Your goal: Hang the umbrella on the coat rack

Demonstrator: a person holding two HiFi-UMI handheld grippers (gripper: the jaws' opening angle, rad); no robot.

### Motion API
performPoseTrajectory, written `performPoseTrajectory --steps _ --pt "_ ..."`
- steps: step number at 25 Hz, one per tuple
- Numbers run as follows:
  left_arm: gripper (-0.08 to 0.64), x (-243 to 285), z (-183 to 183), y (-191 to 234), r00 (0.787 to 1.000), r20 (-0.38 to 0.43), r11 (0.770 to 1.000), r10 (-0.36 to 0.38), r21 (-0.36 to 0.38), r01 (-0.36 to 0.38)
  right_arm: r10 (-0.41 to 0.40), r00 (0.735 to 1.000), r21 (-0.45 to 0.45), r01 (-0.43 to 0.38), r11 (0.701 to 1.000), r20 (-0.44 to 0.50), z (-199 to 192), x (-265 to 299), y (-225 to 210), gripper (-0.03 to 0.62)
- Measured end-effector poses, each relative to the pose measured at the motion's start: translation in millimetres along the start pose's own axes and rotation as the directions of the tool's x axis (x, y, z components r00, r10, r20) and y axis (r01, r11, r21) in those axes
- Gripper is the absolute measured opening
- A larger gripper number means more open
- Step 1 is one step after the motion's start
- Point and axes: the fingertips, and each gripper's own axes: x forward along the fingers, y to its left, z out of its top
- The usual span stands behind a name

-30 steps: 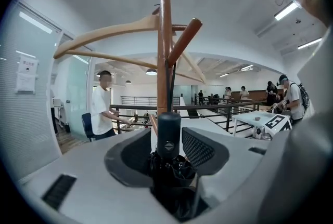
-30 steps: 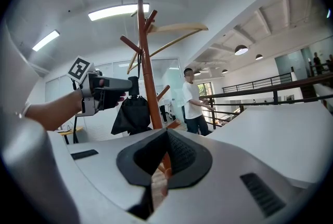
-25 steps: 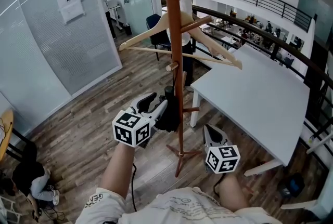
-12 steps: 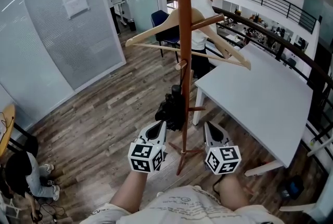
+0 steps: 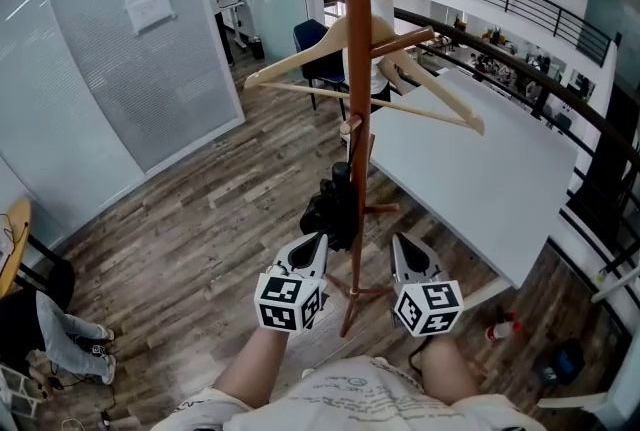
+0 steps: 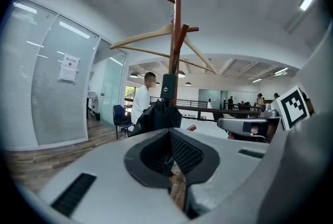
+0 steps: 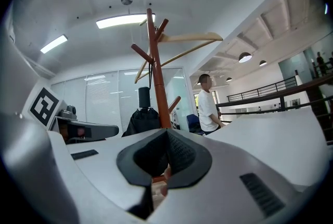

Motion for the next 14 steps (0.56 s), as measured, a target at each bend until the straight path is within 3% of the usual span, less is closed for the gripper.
performPoseTrajectory --steps 9,14 --pt "0.005 -10.9 7.6 -27.6 1.0 -0.014 1.0 -0.003 0.0 0.003 0.007 1.0 0.008 -0.007 1.0 -0.009 9.8 -25.3 -2.8 -0.002" --pt "0.005 -11.7 4.6 -17.9 1.0 -0.026 1.0 -0.009 0.002 0.009 0.007 1.0 0.007 -0.007 1.0 -0.017 5.7 -17.1 5.9 -0.002"
